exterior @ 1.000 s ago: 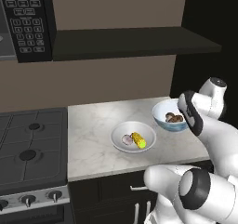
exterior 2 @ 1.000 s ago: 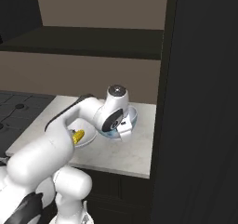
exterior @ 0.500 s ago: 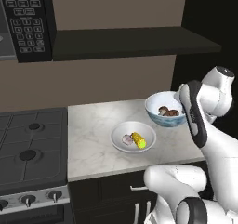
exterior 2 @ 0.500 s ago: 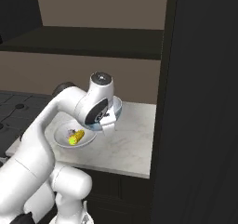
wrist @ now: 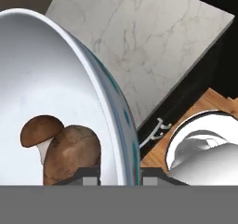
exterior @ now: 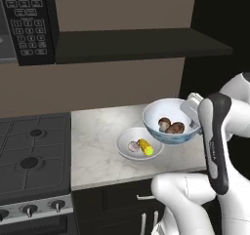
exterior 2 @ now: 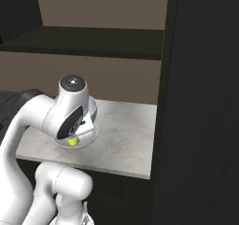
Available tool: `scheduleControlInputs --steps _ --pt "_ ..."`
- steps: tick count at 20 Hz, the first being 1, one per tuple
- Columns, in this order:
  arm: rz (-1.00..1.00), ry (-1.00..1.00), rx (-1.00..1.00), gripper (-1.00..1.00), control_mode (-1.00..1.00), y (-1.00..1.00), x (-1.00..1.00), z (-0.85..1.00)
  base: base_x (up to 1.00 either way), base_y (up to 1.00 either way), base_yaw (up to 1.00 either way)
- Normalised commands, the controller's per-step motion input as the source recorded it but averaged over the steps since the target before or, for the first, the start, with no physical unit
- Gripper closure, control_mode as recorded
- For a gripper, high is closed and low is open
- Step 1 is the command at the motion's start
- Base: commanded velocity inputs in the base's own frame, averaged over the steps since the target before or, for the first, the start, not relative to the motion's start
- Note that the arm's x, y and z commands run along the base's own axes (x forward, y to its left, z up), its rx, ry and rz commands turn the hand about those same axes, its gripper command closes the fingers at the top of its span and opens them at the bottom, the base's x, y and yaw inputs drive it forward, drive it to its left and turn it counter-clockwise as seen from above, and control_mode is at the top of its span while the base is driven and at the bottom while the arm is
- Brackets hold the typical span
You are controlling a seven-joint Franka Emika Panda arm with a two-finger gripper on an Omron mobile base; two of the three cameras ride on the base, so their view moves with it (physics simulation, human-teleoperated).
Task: Place the bowl containing the mushroom and potato in the microwave. Close the microwave door and press the start button to microwave the meal.
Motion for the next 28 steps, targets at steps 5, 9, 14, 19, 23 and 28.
scheduleControlInputs --steps 5,9,14,19,23,28 --pt "0.14 -0.28 0.01 1.0 -1.0 0.03 -0.27 0.1 0.0 0.0 0.0" --pt "0.05 -0.08 0.0 1.0 -1.0 0.01 -0.11 0.06 0.0 0.0 0.0" --pt "0.0 0.0 0.0 1.0 1.0 0.0 0.0 0.02 -0.02 0.0 0.0" --pt "0.0 0.0 0.0 1.0 1.0 0.0 0.0 0.0 -0.75 0.01 0.16" --pt "0.0 0.0 0.0 1.0 1.0 0.0 0.0 0.0 -0.89 0.33 0.2" --pt "0.0 0.0 0.0 1.0 1.0 0.0 0.0 0.0 -0.37 0.91 0.25"
